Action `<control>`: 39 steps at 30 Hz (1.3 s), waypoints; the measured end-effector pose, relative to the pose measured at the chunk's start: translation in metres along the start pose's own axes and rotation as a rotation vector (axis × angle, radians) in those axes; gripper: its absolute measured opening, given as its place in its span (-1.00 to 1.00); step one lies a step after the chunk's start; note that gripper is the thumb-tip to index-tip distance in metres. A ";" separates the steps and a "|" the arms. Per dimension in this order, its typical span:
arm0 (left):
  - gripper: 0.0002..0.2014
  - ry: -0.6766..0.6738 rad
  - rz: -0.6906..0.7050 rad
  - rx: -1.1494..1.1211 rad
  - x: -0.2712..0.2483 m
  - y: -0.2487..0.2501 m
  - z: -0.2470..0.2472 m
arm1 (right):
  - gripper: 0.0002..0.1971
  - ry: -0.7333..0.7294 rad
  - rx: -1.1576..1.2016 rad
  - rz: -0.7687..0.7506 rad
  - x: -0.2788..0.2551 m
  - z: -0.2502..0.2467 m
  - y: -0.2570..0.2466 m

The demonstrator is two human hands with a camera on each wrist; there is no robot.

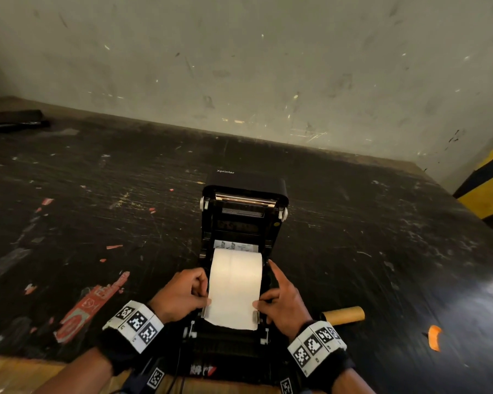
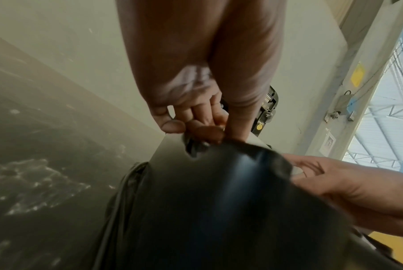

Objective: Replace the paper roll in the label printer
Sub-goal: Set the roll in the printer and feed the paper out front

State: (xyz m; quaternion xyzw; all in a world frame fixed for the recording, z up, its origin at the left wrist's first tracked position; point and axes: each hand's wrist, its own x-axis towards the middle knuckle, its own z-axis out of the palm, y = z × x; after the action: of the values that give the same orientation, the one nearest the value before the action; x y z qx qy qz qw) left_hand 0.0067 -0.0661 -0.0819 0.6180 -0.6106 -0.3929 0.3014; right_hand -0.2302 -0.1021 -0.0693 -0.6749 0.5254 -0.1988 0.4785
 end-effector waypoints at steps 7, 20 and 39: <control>-0.80 0.059 -0.020 -0.010 0.003 0.002 -0.004 | -0.02 -0.058 -0.106 -0.023 0.002 0.000 -0.002; -0.75 0.158 -0.011 -0.064 -0.007 0.000 0.002 | -0.02 0.011 -0.083 -0.073 0.000 0.004 0.011; -0.53 -0.089 0.474 0.517 -0.046 -0.005 0.010 | -0.50 0.064 -0.555 -0.536 -0.043 0.019 0.026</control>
State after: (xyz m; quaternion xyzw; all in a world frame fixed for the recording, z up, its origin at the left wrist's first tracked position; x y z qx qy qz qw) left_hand 0.0036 -0.0188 -0.0861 0.4971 -0.8290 -0.1711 0.1910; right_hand -0.2448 -0.0548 -0.0909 -0.8856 0.3787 -0.1881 0.1923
